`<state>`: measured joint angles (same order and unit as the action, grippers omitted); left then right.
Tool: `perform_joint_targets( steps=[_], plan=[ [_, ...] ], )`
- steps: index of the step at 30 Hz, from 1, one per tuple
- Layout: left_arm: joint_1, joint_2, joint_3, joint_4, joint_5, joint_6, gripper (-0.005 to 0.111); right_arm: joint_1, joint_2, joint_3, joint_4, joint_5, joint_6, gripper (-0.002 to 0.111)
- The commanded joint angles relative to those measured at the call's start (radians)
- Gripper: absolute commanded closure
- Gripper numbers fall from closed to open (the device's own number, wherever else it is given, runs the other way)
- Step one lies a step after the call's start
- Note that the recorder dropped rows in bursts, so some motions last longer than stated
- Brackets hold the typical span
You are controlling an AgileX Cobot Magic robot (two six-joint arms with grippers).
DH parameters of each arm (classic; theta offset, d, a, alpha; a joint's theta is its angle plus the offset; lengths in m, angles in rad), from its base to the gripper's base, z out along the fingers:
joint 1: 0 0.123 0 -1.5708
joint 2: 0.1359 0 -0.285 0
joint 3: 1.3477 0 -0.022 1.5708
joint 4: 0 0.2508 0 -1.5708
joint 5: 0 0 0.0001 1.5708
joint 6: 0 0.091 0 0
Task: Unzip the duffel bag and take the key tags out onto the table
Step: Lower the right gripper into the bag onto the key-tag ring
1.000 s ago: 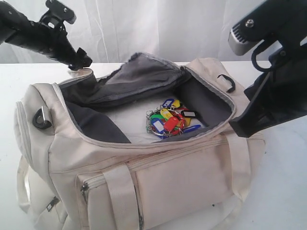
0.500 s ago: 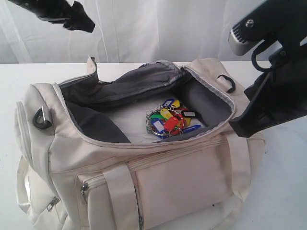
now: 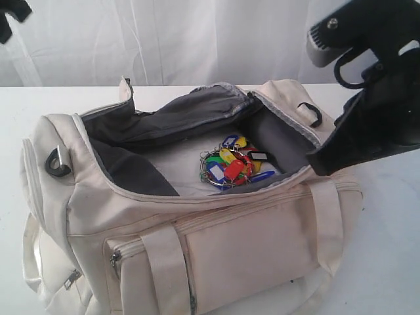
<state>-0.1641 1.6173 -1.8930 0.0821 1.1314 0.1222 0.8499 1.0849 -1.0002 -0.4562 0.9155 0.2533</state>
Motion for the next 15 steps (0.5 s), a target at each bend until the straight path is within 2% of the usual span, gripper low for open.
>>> perform_joint_targets(
  steps=[1,5,11,15],
  plan=[
    [0.001,-0.210,0.017,-0.038,0.090,-0.011,0.106,-0.004,0.086,-0.106,0.016,0.045,-0.048,0.108],
    [0.001,-0.438,0.185,-0.038,0.045,-0.011,0.106,-0.025,0.204,-0.277,0.138,0.045,-0.156,0.108],
    [0.001,-0.761,0.608,-0.038,-0.152,-0.022,0.106,-0.154,0.422,-0.514,0.493,0.158,-0.466,0.108],
    [0.001,-0.921,0.885,-0.044,-0.313,-0.056,0.106,-0.255,0.564,-0.656,0.640,0.295,-0.572,0.108]
  ],
)
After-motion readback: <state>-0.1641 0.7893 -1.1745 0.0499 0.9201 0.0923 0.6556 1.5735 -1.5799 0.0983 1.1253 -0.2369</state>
